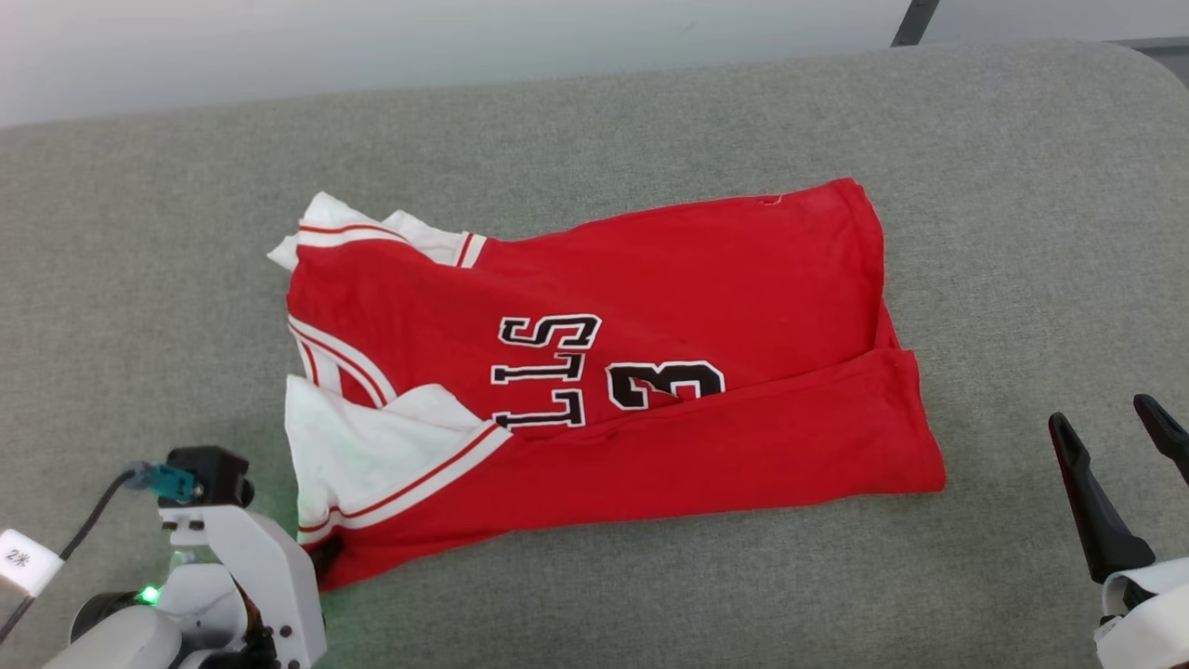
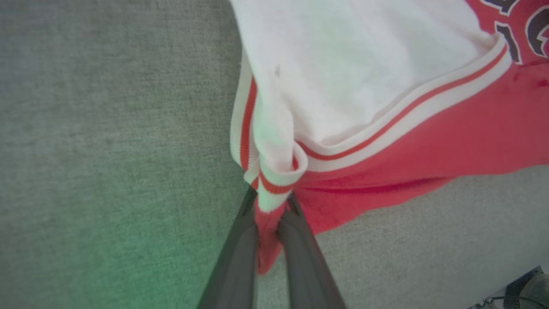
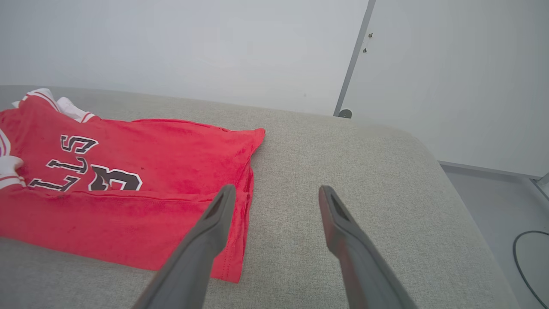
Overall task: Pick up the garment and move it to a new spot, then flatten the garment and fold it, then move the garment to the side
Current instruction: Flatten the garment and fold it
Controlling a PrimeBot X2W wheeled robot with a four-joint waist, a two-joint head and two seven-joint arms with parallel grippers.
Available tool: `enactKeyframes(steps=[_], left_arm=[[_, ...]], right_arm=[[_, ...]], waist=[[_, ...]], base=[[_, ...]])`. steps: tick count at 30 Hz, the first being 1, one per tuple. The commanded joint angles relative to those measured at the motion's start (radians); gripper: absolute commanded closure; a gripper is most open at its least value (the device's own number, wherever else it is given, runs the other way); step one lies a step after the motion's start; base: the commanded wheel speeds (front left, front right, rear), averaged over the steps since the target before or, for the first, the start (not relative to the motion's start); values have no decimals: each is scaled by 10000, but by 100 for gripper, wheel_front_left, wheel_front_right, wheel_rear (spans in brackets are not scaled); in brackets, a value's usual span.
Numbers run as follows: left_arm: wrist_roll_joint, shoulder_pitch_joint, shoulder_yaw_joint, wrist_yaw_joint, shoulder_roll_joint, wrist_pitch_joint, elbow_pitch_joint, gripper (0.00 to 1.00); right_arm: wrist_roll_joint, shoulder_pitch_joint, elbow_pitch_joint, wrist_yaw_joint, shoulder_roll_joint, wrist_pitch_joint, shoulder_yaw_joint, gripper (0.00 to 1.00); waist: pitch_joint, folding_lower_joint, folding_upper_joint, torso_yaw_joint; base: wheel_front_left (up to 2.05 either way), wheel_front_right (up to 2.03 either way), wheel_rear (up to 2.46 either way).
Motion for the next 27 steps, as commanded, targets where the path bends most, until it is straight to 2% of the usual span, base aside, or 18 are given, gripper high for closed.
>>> enactKeyframes(steps=[1,7,13,19,27], left_arm=[[-109,298,-221,37,-177,215,130,100],[-112,268,-203,77,-162,227,-15,100],[84,-52,-334,29,-272,374,-128,100],[371,-517,-540,-82,-526,524,-148,100],[666,-1142,-794,-273,-1006,625,-29,100]], right_arm=[[-33,94,38,-11,67,-19,-53,0],[78,-54,196,-11,-37,272,-8,0],[494,-453,696,-11,-379,1180,156,0],[1031,-1083,1610,-11,-834,2111,388,0],[1652,-1768,3105,-11,-1061,3091,928,0]], waist=[[-1,0,-1,21],[59,0,-1,164],[190,0,-1,589],[450,0,-1,1111],[929,0,-1,1655]], base=[[0,0,0],[0,0,0],[0,0,0],[0,0,0],[0,0,0]])
